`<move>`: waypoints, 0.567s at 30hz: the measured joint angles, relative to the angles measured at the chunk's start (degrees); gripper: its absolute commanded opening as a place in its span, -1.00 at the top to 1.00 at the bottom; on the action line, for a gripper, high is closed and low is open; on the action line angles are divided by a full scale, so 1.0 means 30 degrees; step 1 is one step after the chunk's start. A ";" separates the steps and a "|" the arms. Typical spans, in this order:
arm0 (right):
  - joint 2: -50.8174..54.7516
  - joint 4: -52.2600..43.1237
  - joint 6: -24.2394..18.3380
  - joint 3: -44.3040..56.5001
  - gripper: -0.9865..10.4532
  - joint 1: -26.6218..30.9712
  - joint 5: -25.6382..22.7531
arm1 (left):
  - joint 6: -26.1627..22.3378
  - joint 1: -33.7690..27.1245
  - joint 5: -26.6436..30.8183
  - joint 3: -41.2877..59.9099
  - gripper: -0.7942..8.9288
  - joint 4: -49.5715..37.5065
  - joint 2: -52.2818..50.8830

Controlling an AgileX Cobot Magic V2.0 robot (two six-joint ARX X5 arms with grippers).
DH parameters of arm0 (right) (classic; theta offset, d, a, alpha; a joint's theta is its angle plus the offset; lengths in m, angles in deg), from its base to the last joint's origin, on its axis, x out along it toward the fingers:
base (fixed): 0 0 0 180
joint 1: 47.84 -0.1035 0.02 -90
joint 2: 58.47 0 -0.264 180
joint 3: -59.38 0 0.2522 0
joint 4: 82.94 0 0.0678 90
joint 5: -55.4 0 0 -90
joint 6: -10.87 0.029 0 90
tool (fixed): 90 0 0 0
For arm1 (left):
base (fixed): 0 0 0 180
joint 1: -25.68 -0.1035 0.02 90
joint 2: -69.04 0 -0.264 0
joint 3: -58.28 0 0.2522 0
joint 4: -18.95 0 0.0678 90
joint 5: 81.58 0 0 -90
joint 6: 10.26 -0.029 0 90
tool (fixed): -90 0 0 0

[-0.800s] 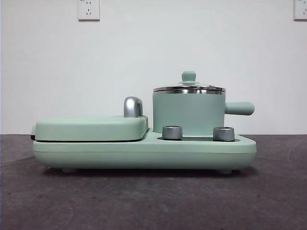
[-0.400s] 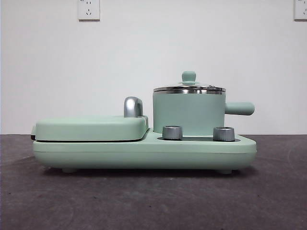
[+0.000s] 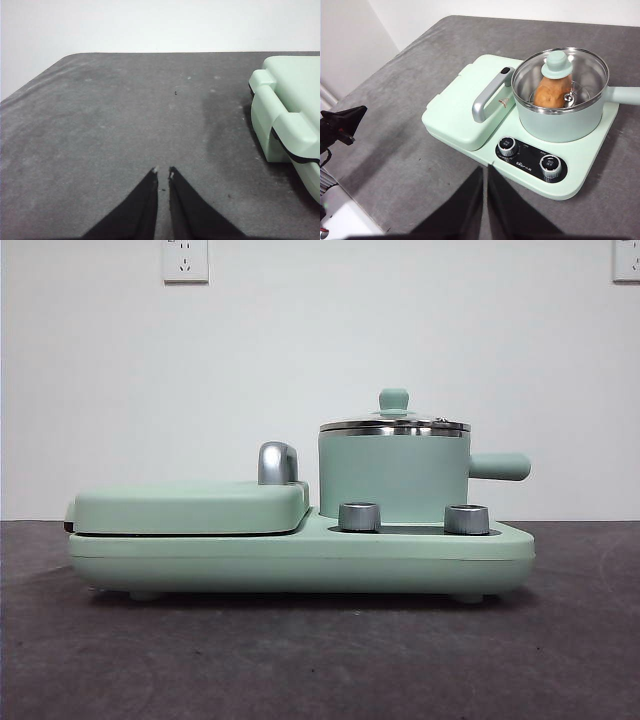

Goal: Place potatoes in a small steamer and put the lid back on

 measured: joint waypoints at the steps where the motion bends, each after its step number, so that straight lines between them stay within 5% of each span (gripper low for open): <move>1: 0.0000 0.0000 0.0007 0.0000 0.81 0.0000 0.0000 | 0.0000 0.0000 0.0000 0.0000 0.76 0.0000 0.0000; 10: 0.0117 -0.0095 -0.0233 0.0007 0.81 -0.0007 -0.0117 | 0.0000 0.0000 0.0000 0.0000 0.76 0.0000 0.0000; 17: 0.2907 -0.4095 -0.3592 0.2674 0.81 0.3060 -0.1756 | 0.0000 0.0000 0.0000 0.0000 0.76 0.0000 0.0000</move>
